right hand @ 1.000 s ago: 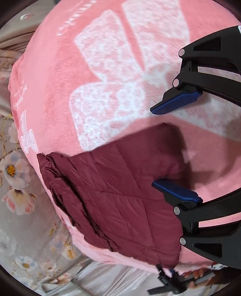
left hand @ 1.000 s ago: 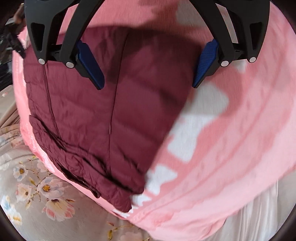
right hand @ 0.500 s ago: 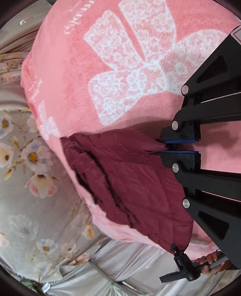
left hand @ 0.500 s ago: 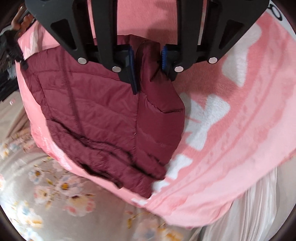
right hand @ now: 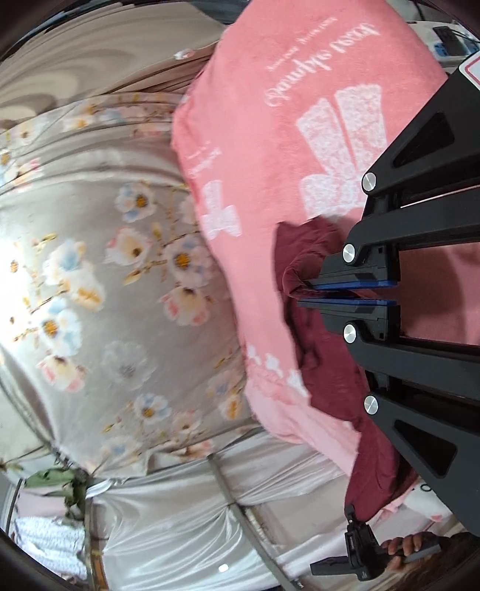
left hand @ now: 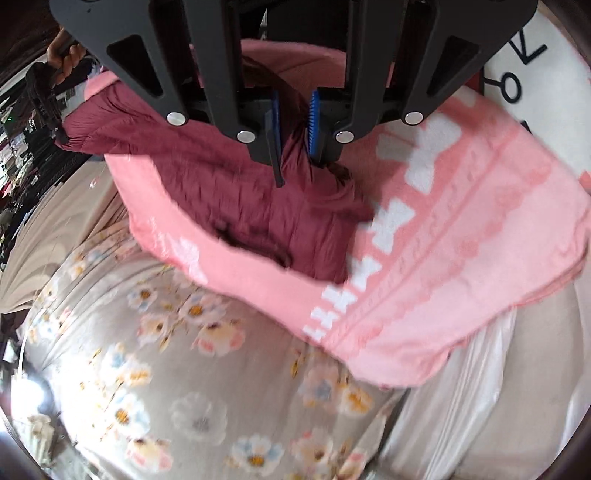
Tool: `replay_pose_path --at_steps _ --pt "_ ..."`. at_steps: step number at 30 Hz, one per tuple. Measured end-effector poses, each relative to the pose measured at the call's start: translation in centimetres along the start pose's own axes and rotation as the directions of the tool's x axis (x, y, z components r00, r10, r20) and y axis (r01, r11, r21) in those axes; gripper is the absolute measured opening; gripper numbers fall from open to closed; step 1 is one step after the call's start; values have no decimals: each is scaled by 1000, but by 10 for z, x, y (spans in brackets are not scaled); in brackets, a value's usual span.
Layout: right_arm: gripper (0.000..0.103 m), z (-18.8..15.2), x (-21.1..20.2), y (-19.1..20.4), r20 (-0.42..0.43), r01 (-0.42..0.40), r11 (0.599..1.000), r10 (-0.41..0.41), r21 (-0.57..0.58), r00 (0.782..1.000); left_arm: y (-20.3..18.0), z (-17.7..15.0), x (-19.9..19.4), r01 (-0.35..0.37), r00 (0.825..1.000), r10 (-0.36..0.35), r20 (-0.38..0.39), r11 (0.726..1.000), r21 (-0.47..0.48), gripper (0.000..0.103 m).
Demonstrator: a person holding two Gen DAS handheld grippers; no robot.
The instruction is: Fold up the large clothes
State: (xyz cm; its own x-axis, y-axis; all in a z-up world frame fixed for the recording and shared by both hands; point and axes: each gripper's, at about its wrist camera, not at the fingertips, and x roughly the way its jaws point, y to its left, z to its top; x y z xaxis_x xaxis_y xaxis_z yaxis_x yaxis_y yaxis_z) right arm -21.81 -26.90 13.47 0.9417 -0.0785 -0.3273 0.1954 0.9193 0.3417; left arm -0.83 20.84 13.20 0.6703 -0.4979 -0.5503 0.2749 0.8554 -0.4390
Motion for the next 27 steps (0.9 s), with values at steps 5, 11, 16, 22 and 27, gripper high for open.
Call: replay_pose_path --at_steps 5,11,16,22,27 --pt "3 27 19 14 45 -11 999 14 -51 999 -24 39 5 -16 998 12 58 997 71 9" --pt "3 62 103 -25 34 31 998 -32 48 999 -36 98 68 -100 993 91 81 988 118 10" --pt "3 71 197 -51 -25 117 990 -116 77 993 -50 131 158 -244 969 232 86 953 179 10" --pt "3 58 295 -83 -126 188 971 -170 147 977 -37 152 255 -329 943 331 21 926 186 10" --pt "3 38 356 -98 -216 239 957 -202 162 955 -12 146 322 -385 915 400 -56 905 178 10"
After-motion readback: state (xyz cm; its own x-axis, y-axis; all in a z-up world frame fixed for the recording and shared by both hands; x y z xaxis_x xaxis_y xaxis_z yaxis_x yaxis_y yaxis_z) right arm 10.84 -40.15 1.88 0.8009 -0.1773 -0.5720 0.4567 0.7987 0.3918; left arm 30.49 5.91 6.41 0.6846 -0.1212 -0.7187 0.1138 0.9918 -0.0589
